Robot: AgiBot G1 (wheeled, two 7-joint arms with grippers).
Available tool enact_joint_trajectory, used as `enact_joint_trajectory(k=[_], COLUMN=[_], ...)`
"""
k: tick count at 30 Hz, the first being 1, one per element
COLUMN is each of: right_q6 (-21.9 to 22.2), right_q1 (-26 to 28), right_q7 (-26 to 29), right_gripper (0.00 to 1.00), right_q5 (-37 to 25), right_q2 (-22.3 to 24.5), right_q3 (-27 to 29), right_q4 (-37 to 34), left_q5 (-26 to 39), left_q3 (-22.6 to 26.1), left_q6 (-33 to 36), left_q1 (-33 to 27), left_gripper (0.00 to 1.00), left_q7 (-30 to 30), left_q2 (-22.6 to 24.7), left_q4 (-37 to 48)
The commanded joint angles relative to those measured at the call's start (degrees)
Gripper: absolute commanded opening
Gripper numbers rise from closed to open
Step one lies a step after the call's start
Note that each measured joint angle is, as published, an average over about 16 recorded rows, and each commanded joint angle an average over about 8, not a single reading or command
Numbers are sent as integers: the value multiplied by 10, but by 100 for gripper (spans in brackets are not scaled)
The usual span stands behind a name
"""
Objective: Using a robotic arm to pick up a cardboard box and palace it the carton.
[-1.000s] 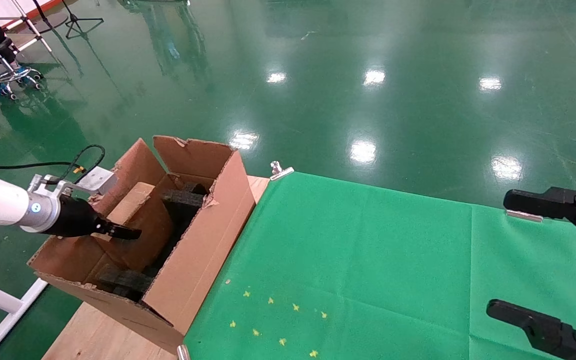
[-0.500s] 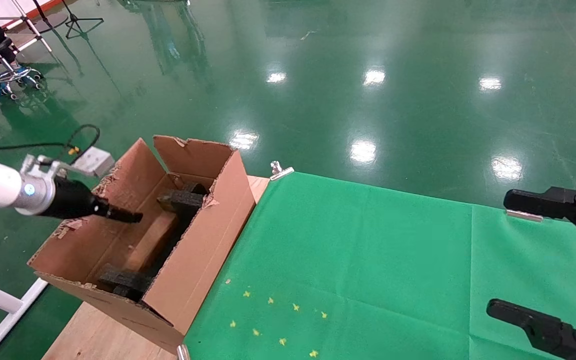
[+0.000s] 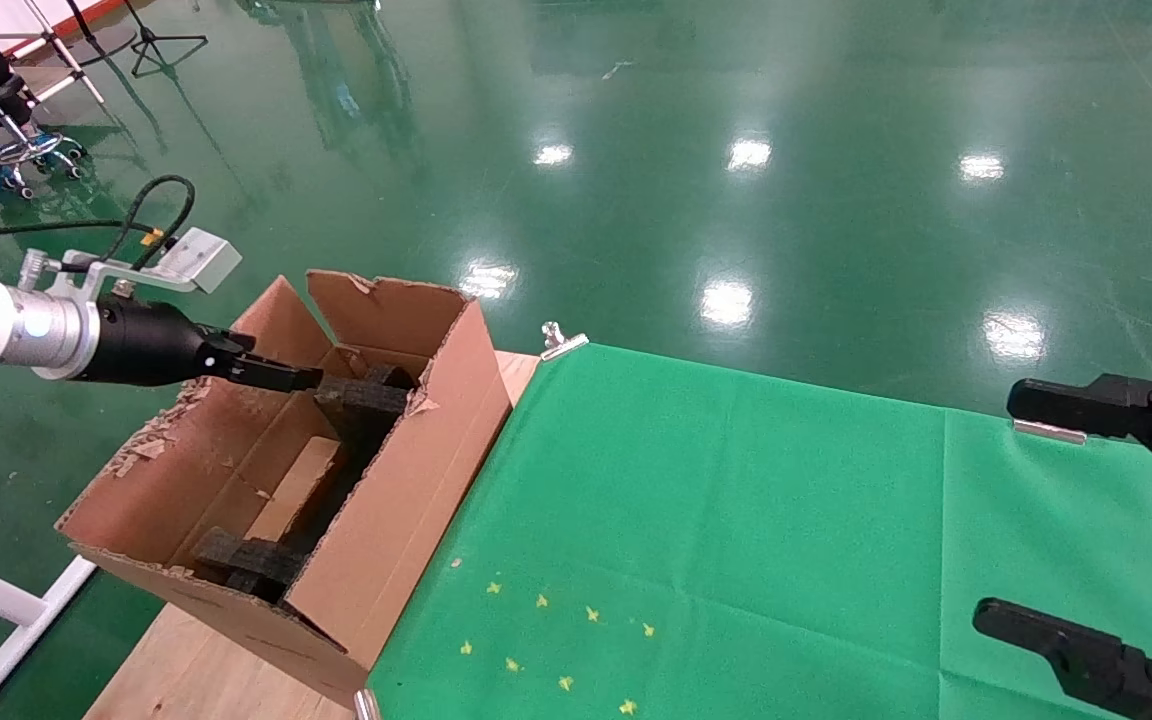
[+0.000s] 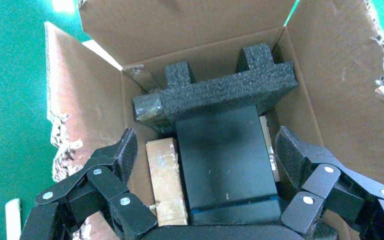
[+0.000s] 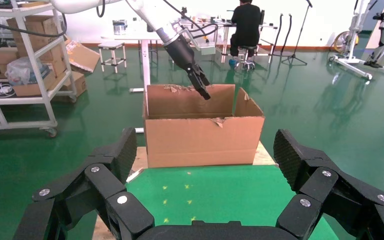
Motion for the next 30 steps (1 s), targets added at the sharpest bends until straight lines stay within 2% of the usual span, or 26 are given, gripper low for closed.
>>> enact_joint_trajectory(k=[1, 9, 30], right_q6=[0, 0, 0], right_q1=[0, 0, 0], right_q7=[0, 0, 0], right_gripper=[100, 100, 100], right_q5=[0, 0, 0], right_q2=[0, 0, 0], right_q3=[0, 0, 0], right_q4=[0, 0, 0], left_q5=[3, -27, -235], left_q3=[3, -9, -94], left_q6=[2, 11, 77], left_q1=[2, 22, 150], left_gripper=[100, 100, 100], left_q7=[-12, 5, 85], left_q2=[-1, -2, -6], left_q4=[-14, -37, -208])
